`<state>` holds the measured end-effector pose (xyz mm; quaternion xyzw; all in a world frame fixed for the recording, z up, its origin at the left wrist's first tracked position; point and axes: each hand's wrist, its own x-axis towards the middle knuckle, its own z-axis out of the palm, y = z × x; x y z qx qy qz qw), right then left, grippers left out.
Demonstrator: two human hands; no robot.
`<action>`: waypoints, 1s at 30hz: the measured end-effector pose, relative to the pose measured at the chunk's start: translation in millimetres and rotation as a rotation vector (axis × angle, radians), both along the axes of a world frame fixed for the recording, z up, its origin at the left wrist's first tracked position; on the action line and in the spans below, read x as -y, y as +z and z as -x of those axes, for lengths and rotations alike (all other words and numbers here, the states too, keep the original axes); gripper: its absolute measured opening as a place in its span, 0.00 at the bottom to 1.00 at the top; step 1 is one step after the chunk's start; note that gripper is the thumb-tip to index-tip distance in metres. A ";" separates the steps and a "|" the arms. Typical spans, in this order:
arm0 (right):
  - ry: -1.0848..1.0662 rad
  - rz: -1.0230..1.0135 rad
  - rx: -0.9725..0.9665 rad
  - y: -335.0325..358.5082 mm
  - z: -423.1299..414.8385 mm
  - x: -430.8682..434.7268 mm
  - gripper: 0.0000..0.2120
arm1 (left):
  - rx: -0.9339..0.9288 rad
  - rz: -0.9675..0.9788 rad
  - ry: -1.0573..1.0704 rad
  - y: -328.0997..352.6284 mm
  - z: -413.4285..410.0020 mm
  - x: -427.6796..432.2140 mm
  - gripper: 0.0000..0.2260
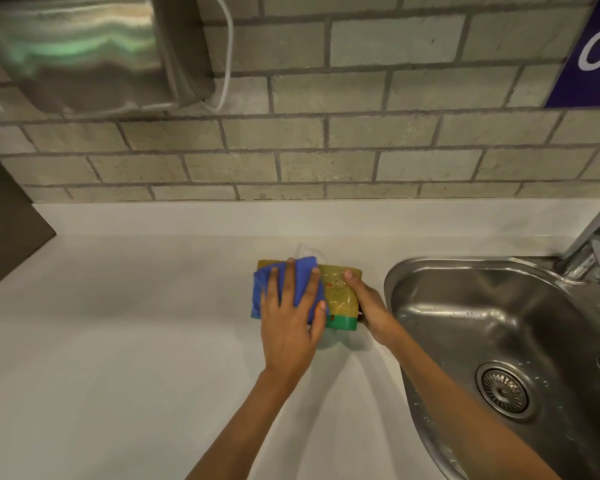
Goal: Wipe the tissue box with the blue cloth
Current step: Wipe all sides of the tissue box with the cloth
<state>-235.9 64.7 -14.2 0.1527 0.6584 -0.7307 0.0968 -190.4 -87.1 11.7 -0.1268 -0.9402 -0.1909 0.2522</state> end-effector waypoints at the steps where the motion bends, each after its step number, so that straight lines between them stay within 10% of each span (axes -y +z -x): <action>1: -0.004 0.007 -0.005 -0.4 -0.1 -1.1 0.33 | -0.023 0.050 -0.052 -6.1 -3.9 2.2 0.23; 9: 0.000 0.014 -0.011 0.1 -3.6 -1.1 0.30 | 0.045 -0.176 0.150 -2.9 6.4 19.9 0.23; 15: -0.002 0.033 -0.036 1.9 -5.9 -9.9 0.43 | -0.058 0.118 -0.110 -16.5 -6.6 19.2 0.24; 20: -0.014 0.061 -0.018 -0.6 -5.8 -9.1 0.42 | 0.041 -0.161 0.116 -7.3 -1.9 20.2 0.24; 26: 0.029 0.077 -0.011 3.2 -9.0 -10.9 0.47 | -0.082 0.093 -0.104 1.3 6.1 9.0 0.22; 30: 0.049 0.071 -0.023 7.6 -12.0 -8.6 0.46 | -0.009 -0.266 -0.091 2.4 11.2 -3.1 0.17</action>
